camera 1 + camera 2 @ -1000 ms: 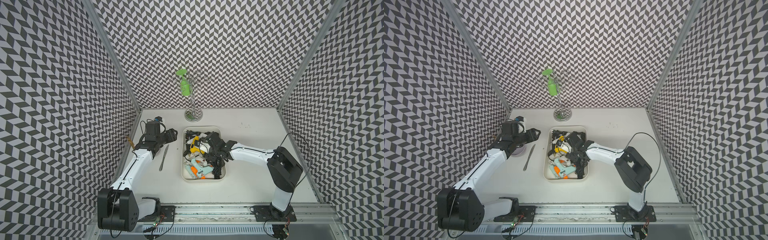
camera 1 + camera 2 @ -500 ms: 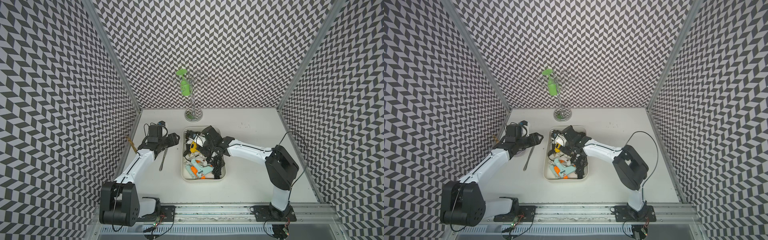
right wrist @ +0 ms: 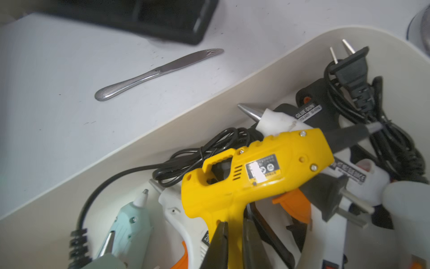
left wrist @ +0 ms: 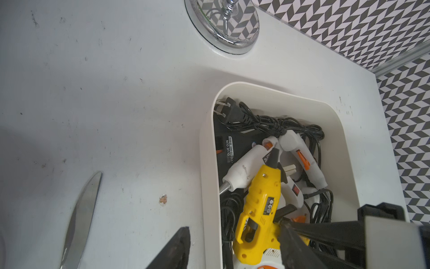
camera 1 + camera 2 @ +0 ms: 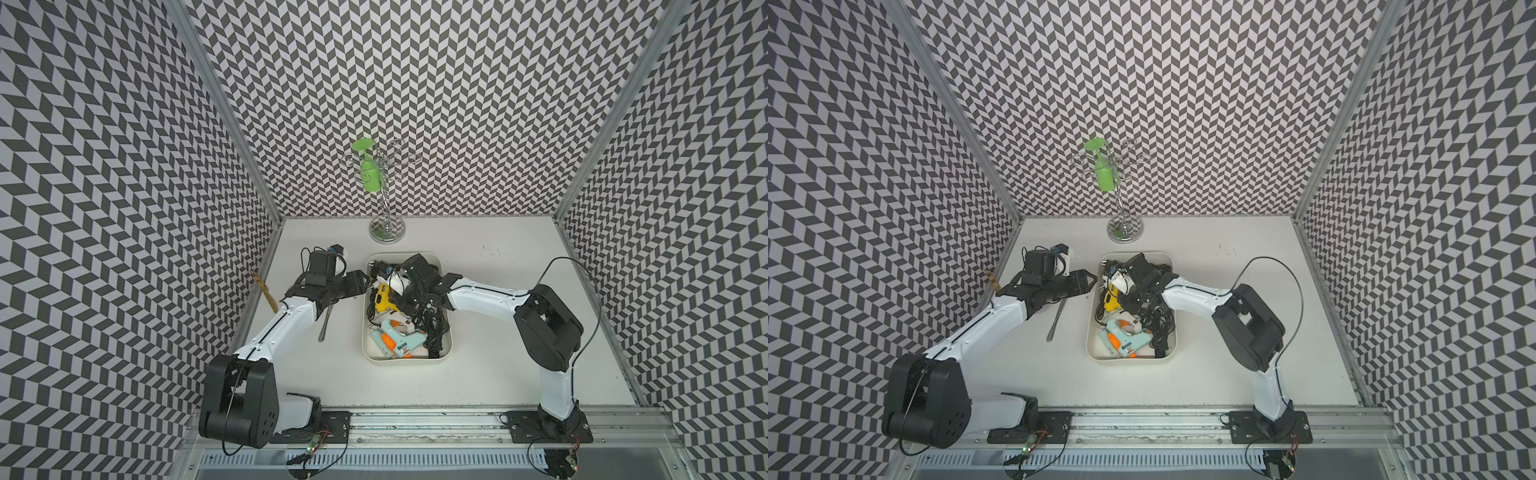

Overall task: Put the hot melt glue gun into the storage box
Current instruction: Place the hot melt adhesive gun in the storage box.

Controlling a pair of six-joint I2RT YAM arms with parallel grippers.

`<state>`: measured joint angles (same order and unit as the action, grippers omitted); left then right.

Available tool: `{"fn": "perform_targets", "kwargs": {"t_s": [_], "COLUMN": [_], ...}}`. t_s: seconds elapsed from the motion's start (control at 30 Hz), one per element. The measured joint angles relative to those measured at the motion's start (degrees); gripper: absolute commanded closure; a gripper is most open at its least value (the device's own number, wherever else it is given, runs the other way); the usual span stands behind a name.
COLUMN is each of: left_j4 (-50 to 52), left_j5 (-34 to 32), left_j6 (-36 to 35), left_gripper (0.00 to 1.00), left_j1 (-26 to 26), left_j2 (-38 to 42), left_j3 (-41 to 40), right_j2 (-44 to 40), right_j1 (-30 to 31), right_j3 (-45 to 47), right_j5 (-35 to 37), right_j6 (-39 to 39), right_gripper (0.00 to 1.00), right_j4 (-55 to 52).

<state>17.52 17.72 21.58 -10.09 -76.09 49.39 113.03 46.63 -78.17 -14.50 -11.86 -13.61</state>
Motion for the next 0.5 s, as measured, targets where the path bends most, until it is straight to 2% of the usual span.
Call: {"fn": "perform_targets", "kwargs": {"t_s": [0.2, 0.27, 0.4, 0.5], "left_j4": [-0.8, -1.0, -1.7, -2.4], "left_j5": [0.0, 0.0, 0.1, 0.0], "left_j6": [-0.3, -0.4, -0.8, -0.8], "left_gripper": [0.35, 0.35, 0.35, 0.35], "left_j1": [0.0, 0.0, 0.0, 0.0], "left_j2": [-0.9, -0.9, -0.9, -0.2], "left_j3": [0.0, 0.0, -0.1, -0.7], "right_j2": [-1.1, -2.6, -7.6, -11.8], "right_j1": [-0.6, -1.5, -4.5, -5.9], "right_j3": [1.1, 1.4, 1.4, 1.4], "right_j5": [-0.6, -0.3, 0.3, -0.3], "right_j6": [2.1, 2.6, 3.3, 2.9], "right_gripper": [0.53, 0.50, 0.50, 0.55], "right_j4": [-1.3, -2.1, -2.9, -3.5]}}
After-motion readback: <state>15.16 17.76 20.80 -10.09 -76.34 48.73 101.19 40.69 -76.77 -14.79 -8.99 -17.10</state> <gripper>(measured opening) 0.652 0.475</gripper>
